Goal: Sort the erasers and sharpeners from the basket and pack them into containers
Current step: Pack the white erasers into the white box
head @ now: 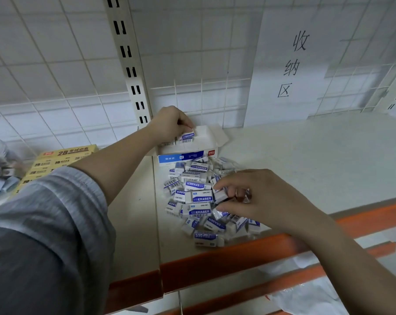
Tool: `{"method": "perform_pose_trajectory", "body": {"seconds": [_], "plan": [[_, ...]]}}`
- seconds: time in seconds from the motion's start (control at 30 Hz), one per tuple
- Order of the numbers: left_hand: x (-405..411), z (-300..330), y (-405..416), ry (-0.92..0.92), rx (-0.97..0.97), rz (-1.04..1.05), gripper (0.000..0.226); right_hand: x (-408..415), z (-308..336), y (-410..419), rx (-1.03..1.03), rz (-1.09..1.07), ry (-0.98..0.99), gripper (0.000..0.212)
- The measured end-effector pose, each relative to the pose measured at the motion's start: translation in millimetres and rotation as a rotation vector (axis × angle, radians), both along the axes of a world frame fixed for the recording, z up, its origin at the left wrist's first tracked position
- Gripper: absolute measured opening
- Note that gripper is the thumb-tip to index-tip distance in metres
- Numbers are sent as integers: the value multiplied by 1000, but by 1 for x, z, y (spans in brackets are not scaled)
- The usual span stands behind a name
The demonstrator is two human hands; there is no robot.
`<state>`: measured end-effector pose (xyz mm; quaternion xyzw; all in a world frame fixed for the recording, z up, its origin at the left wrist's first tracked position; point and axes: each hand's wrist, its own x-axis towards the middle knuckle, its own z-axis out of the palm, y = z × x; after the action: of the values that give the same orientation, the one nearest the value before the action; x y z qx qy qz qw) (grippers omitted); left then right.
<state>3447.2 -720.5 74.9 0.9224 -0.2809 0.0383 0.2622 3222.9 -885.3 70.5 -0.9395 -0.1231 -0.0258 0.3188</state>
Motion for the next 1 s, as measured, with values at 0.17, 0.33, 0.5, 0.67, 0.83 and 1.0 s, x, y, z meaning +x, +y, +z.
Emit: {"method": "perform_pose_trajectory", "body": {"seconds": [0.17,0.33,0.5,0.67,0.83,1.0], "plan": [[-2,-4,-3,-57,147,-6,20,1,-9,3,-47,-26,-79,29],[-5,-12,-2,-125,191,1,28,1,-18,4,-61,-40,-188,30],[-11,-8,3,-147,203,-72,21,-1,-19,7,-49,-86,-220,23],[-14,-11,1,-182,255,-17,20,-2,-21,9,-64,-93,-241,21],[-20,-8,-1,-163,245,61,20,-3,-25,9,-19,-106,-289,24],[-46,7,5,-109,49,92,22,-5,-26,7,92,-149,-322,10]]}}
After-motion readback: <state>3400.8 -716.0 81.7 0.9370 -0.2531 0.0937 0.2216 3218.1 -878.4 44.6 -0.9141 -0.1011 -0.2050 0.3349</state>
